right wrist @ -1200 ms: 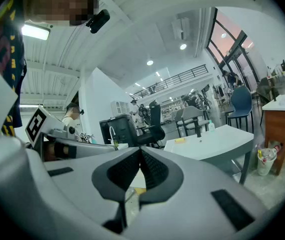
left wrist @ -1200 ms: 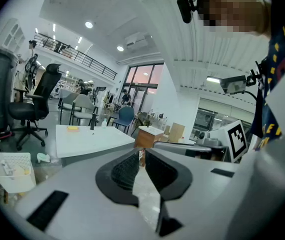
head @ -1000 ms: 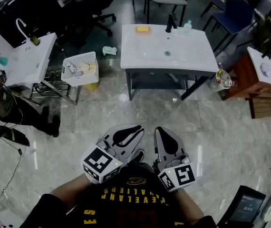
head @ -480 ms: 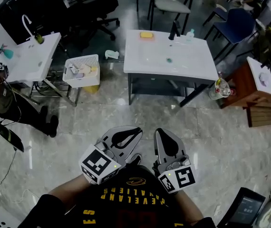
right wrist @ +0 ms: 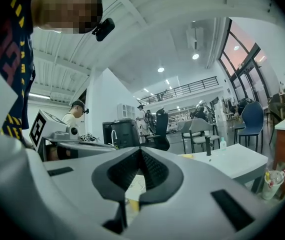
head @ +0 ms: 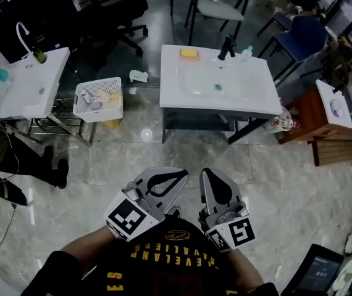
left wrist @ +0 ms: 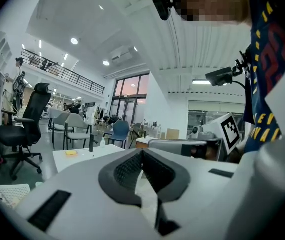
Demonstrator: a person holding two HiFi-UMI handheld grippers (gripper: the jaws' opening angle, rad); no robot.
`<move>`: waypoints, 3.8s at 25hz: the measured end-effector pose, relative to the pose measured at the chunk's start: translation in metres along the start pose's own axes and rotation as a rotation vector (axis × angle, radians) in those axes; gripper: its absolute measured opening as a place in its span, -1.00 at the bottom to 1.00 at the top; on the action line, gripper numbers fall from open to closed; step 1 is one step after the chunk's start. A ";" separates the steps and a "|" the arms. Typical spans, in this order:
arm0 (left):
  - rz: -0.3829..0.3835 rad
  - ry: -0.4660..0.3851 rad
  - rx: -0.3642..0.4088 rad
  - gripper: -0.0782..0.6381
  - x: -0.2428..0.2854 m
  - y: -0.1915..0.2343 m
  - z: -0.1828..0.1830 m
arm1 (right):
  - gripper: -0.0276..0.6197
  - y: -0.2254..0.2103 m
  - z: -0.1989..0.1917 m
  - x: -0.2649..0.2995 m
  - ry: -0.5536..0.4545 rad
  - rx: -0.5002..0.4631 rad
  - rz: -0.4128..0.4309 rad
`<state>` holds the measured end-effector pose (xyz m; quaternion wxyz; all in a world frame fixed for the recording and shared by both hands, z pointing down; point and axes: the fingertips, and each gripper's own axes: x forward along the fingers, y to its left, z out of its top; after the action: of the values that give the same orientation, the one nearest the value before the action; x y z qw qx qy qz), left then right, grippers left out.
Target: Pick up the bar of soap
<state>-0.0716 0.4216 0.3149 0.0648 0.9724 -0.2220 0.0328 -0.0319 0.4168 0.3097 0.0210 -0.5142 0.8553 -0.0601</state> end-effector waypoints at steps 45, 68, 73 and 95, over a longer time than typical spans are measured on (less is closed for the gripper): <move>0.071 0.055 -0.036 -0.75 0.168 0.173 0.018 | -0.87 -0.163 -0.013 0.175 0.059 0.163 0.111; 0.095 0.086 -0.075 -0.75 0.213 0.220 0.012 | -0.87 -0.213 -0.019 0.222 0.102 0.194 0.128; 0.051 0.076 -0.070 -0.75 0.223 0.256 0.017 | -0.87 -0.226 -0.018 0.257 0.104 0.195 0.075; -0.049 0.153 -0.002 -0.71 0.255 0.438 0.011 | -0.87 -0.276 -0.015 0.386 0.164 0.192 -0.174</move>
<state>-0.0331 -0.0802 0.3762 0.0833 0.9721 -0.1927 0.1049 0.0278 -0.0506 0.3686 -0.0054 -0.5752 0.7968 -0.1850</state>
